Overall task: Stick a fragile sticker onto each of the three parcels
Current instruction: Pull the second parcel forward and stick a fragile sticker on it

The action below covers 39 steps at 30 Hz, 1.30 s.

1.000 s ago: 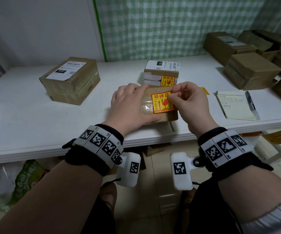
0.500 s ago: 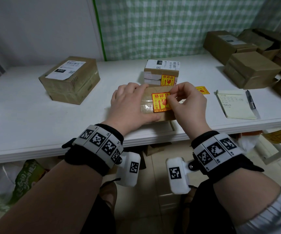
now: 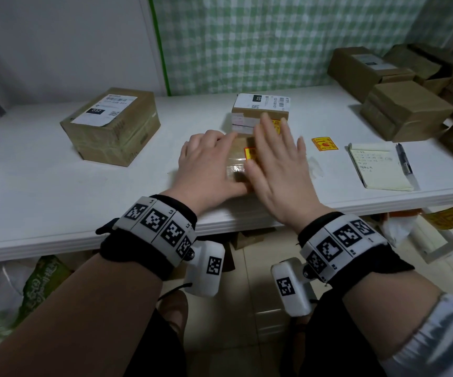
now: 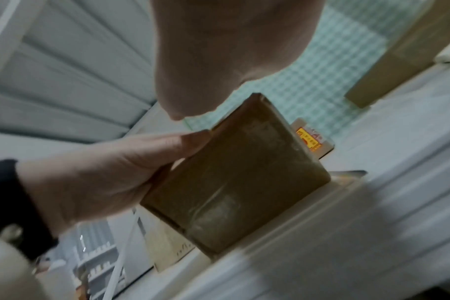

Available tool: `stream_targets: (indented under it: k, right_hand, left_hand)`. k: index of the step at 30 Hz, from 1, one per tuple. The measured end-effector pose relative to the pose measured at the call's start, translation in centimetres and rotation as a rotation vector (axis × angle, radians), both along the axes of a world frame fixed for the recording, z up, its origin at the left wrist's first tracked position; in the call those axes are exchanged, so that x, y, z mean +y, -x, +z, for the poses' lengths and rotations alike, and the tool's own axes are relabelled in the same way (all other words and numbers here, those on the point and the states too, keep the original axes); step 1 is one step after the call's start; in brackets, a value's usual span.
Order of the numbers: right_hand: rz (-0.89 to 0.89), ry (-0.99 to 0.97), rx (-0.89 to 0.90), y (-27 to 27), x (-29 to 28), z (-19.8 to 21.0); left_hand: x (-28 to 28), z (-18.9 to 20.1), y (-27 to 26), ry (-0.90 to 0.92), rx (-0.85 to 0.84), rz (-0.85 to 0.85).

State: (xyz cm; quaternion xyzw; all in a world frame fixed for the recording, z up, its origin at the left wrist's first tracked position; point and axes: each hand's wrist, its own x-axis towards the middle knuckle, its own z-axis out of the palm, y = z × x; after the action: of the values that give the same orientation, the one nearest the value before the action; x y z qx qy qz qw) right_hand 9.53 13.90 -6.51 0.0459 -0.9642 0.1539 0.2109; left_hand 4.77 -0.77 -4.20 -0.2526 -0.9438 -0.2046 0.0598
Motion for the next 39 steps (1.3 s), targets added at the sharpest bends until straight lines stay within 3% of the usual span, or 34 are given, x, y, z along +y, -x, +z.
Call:
stream_targets:
  k: [3,14,29,34,39]
  right_hand:
    - [-0.009,-0.141,-0.077,0.2,-0.2,-0.6]
    - [-0.153,-0.158,-0.109,0.1,1.0,-0.2]
    - [-0.035,-0.283,-0.156,0.8,-1.8,0.2]
    - [0.058,-0.254,-0.167,0.6,-2.4,0.7]
    - [0.029,-0.226,-0.133,1.1,-2.9,0.1]
  left_hand:
    - [-0.4,0.2,0.2,0.011,-0.025,-0.04]
    - [-1.5,0.8,0.7,0.01,-0.081,-0.12]
    - [-2.3,0.9,1.5,0.036,-0.079,-0.187]
    - [-2.4,0.9,1.7,0.027,-0.075,-0.199]
    - [-2.3,0.5,1.7,0.021,-0.057,-0.198]
